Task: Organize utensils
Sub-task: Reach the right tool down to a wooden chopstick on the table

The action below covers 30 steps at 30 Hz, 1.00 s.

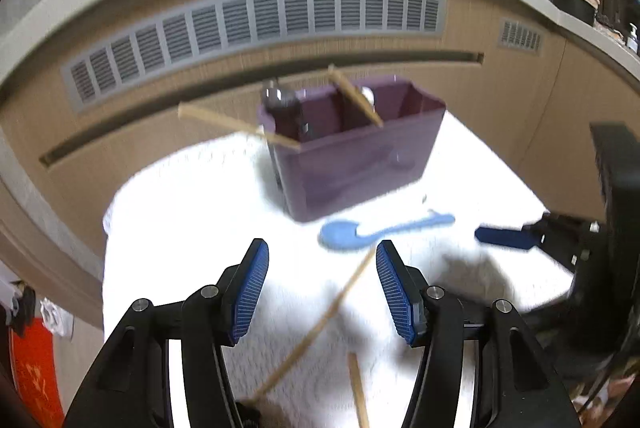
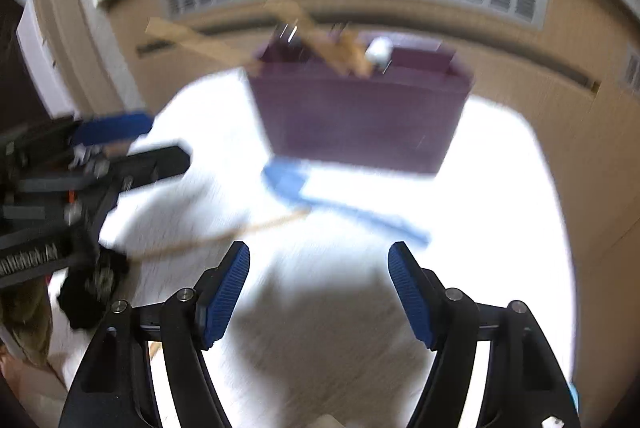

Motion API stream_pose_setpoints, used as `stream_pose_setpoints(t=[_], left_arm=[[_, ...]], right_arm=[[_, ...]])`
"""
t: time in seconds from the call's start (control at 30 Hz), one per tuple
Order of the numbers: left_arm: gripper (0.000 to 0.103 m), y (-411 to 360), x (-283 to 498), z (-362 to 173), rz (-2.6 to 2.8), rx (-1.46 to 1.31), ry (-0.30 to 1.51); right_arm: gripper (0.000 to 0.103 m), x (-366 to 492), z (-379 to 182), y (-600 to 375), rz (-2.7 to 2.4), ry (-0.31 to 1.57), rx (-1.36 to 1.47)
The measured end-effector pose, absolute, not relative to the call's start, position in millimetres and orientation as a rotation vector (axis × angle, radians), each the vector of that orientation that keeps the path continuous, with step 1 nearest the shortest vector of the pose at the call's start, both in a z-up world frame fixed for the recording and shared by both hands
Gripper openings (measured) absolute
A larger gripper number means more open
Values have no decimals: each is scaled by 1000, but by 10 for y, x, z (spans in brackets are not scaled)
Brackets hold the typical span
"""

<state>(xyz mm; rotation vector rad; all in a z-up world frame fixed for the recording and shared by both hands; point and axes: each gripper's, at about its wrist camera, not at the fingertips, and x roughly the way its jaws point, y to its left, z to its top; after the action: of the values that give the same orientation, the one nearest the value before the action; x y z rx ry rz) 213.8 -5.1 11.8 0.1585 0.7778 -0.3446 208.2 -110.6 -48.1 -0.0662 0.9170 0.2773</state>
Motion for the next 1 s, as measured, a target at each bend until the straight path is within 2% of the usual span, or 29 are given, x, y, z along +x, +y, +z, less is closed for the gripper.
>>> stream_pose_setpoints(t=[0.23,0.33,0.47,0.6,0.7,0.8,0.83,1.0], left_arm=[[63,130,2034,-47,-336,191,831],[67,296,2040,-41,-296,165,828],[67,430,2042,-95,-251,166,844],[67,537,2053,-172,-234,158,866],[67,564,2049,-183,-243,143,874],[68,533,2037,-180,-254,142,877],[68,518,2034,-181,-257,144,877],[70,442,2035,-203,-299,147,894]], right_arm=[[77,1811,-761,-660,281,1010,-141],[77,1691,-807,-487,326,1023,-152],[76,1698,-881,-294,365,1042,-138],[69,1710,-958,-205,389,1071,-152],[59,1665,-980,-150,375,1049,-221],[34,1612,-970,-172,385,1031,-255],[20,1596,-961,-199,399,1032,-255],[9,1591,-883,-462,411,1028,-208]])
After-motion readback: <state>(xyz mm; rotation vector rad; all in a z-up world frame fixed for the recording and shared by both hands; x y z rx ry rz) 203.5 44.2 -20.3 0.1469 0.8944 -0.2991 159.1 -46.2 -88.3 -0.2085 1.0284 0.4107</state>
